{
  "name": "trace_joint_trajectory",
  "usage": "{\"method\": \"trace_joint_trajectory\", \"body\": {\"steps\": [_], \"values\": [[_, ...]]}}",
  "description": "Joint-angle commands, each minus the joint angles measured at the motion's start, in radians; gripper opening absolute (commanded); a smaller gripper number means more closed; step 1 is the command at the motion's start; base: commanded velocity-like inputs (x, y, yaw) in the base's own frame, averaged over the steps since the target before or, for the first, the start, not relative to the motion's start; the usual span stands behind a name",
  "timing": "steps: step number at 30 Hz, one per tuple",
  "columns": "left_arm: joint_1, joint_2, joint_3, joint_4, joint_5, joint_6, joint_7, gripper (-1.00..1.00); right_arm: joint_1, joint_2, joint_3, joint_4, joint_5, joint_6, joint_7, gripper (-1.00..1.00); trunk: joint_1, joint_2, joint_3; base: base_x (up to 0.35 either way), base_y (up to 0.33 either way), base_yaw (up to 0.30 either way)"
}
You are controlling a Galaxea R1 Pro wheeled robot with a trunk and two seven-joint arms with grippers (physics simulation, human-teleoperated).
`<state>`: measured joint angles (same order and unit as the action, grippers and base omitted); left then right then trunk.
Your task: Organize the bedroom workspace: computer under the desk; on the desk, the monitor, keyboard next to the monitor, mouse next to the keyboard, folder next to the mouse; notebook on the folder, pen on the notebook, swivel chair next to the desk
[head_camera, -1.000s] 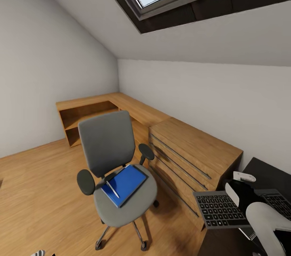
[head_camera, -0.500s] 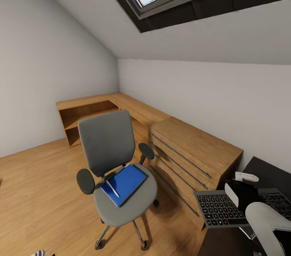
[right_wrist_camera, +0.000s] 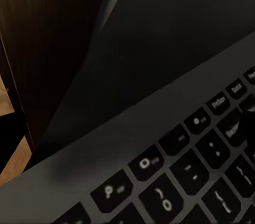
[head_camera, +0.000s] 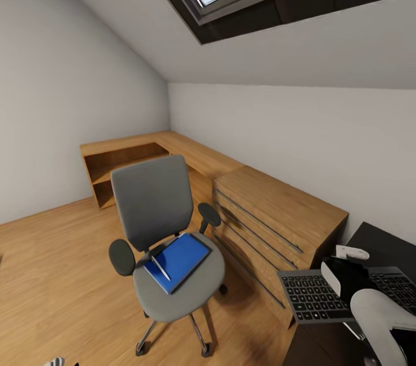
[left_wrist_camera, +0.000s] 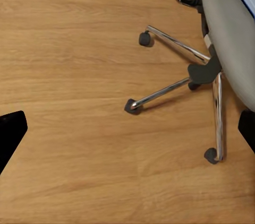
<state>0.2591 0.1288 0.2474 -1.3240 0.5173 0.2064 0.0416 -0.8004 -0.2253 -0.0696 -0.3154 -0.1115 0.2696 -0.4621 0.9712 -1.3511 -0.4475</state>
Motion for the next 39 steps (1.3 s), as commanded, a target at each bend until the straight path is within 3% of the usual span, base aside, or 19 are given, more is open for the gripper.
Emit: {"method": "trace_joint_trajectory", "body": {"steps": [1, 18, 39], "values": [[0.0, 0.0, 0.0, -0.002, 0.01, 0.005, 0.004, 1.0, 0.0, 0.0, 0.002, -0.002, -0.009, 0.003, -0.004, 1.0, 0.004, -0.008, -0.004, 0.0, 0.0, 0.0], [0.0, 0.002, -0.002, 0.0, 0.011, 0.004, 0.003, 1.0, 0.0, 0.001, 0.002, -0.002, -0.007, 0.003, -0.004, 1.0, 0.008, -0.015, -0.007, -0.001, 0.0, 0.0], [0.0, 0.001, -0.002, 0.002, 0.01, 0.002, 0.006, 1.0, 0.0, 0.001, 0.002, -0.002, 0.005, 0.003, -0.005, 1.0, 0.008, -0.015, -0.007, -0.121, 0.0, 0.0]]}}
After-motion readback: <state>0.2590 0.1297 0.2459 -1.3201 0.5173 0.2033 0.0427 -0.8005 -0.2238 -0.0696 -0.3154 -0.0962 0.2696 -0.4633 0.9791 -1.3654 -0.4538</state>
